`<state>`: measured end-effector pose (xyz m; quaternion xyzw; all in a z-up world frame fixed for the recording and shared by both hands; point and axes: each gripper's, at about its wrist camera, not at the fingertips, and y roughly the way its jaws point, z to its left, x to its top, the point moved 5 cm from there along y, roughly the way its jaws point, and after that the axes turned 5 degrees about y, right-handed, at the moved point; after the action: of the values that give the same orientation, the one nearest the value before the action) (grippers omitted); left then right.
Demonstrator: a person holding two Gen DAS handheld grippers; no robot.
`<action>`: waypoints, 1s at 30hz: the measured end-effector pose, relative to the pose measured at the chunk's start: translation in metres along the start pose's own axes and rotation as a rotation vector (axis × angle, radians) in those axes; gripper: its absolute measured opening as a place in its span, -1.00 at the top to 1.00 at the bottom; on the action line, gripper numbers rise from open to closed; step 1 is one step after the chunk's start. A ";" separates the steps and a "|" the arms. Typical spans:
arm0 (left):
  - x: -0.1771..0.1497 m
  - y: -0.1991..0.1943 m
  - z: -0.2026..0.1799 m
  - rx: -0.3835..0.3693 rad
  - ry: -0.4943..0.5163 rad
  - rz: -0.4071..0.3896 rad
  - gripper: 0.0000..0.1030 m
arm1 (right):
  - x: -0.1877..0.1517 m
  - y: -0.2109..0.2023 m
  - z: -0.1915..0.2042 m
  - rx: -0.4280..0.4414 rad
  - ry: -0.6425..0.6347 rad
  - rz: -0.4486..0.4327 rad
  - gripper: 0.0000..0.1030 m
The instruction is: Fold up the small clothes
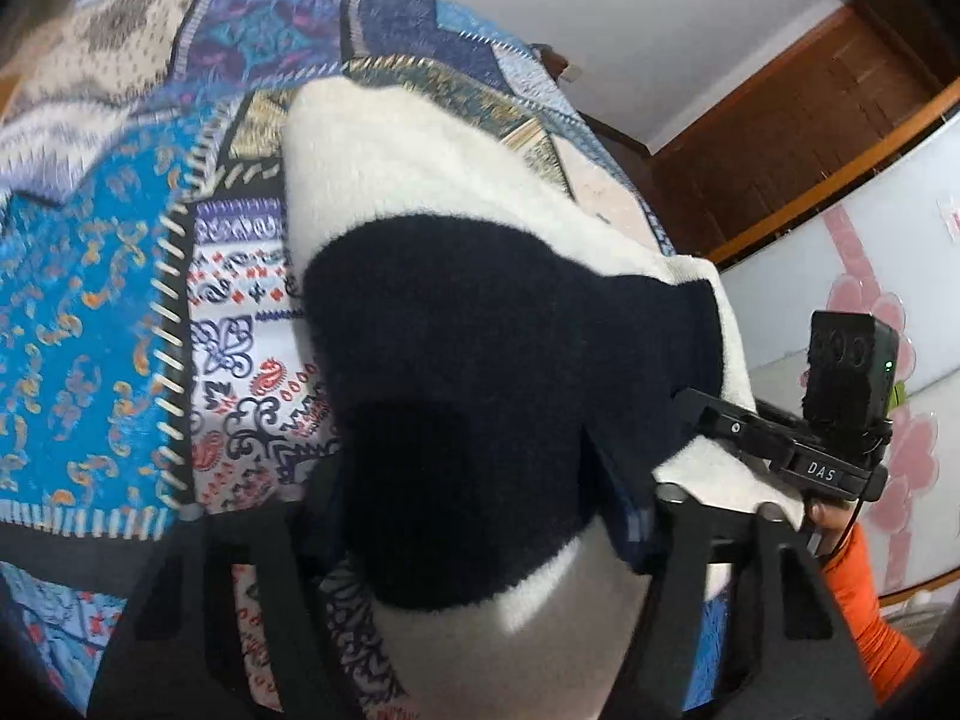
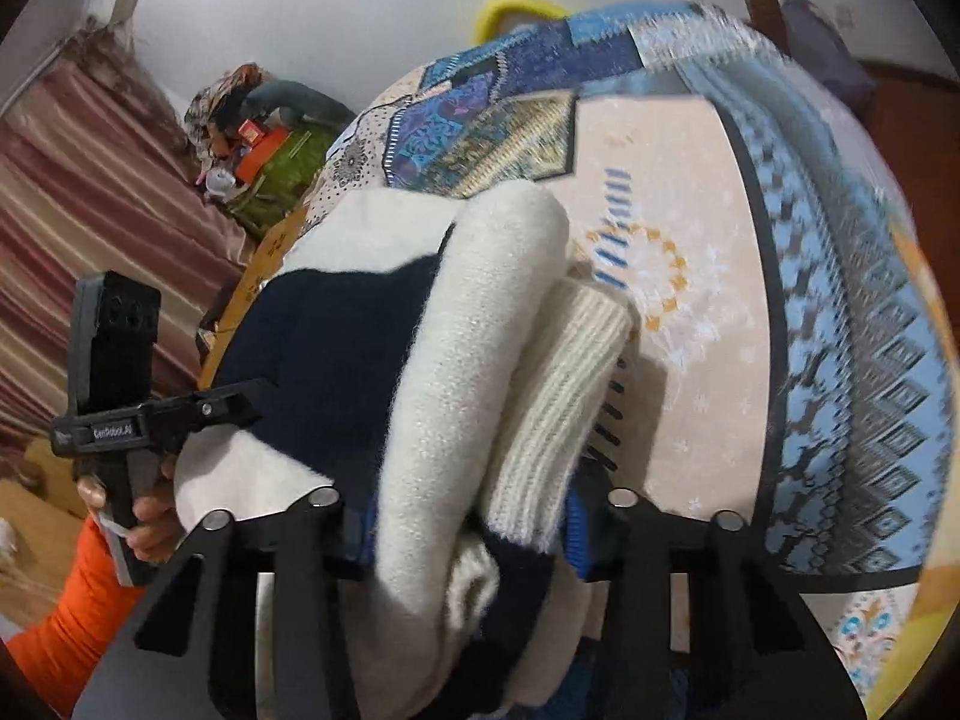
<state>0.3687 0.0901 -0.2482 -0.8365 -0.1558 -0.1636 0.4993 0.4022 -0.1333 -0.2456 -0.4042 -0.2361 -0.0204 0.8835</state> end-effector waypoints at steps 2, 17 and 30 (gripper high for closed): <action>-0.001 -0.017 -0.004 -0.013 0.013 -0.022 -0.07 | 0.000 -0.010 0.018 -0.028 -0.057 -0.025 0.28; -0.020 -0.148 0.032 0.139 0.029 -0.165 -0.07 | 0.015 -0.006 0.140 0.088 -0.204 -0.084 0.28; -0.050 -0.090 0.113 0.109 -0.158 -0.100 -0.28 | -0.002 0.074 0.117 -0.042 -0.215 0.029 0.00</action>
<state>0.2991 0.2265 -0.2500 -0.8096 -0.2446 -0.1131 0.5214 0.3704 0.0007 -0.2325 -0.4260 -0.3231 0.0311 0.8445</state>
